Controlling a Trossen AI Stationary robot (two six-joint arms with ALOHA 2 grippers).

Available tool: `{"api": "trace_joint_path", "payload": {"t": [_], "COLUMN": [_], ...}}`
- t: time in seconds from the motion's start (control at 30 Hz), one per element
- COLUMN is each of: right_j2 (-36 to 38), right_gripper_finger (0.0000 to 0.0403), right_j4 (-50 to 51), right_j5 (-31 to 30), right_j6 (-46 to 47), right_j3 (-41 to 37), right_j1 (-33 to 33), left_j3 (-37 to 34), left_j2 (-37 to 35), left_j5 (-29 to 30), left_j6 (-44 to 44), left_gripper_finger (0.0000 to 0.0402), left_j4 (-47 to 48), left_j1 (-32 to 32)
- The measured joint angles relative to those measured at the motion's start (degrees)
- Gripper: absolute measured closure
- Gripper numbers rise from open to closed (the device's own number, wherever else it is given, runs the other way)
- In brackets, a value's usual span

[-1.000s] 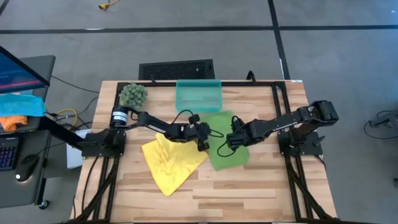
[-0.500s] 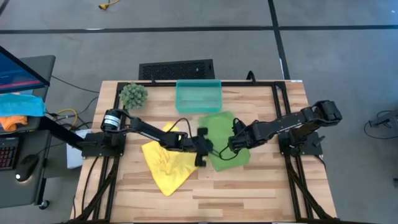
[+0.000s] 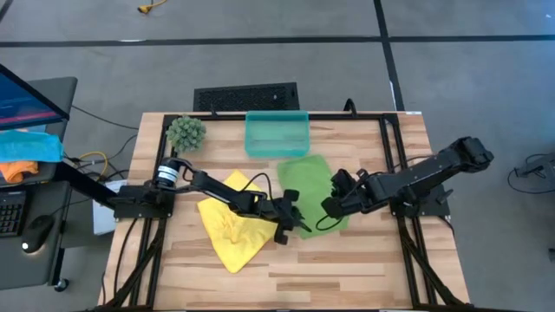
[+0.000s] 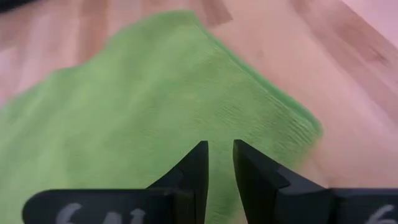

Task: Roll microfiber towels into tight, uniform cylinder then place into a basket
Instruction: Fold the green microfiber cloth

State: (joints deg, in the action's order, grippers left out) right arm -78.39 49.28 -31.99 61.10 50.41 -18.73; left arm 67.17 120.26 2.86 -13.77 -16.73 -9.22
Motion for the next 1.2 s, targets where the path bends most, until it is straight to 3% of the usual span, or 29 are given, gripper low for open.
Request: {"api": "trace_joint_path", "payload": {"t": [0.13,0.5,0.67,0.83,1.2], "right_j2": [0.02,0.02,0.02,0.00,0.00], "right_gripper_finger": [0.0285,0.0285,0.0285,0.0285,0.0285], "right_j4": [0.02,0.22,0.26,1.08,0.84], "right_j5": [-0.24,-0.52,-1.09,-1.12,-1.07], "right_j6": [-0.02,-1.45,-3.11,-4.49,-9.11], "right_j3": [0.00,0.00,0.00,-0.01,0.01], "right_j1": [-0.27,0.11,1.47,3.42,4.47], "left_j3": [0.01,0.27,2.74,5.92,8.19], "left_j2": [-0.01,-0.54,-1.78,-3.15,-3.19], "left_j5": [-5.47,-6.32,-6.80,-4.91,8.51], "left_j6": [-3.06,-3.79,-1.87,3.50,2.12], "left_gripper_finger": [0.0335,0.0335,0.0335,0.0335,0.0335], "left_j4": [4.11,11.05,22.00,34.18,38.32], "left_j1": [-0.38,-1.47,-2.42,-4.39,-10.64]}}
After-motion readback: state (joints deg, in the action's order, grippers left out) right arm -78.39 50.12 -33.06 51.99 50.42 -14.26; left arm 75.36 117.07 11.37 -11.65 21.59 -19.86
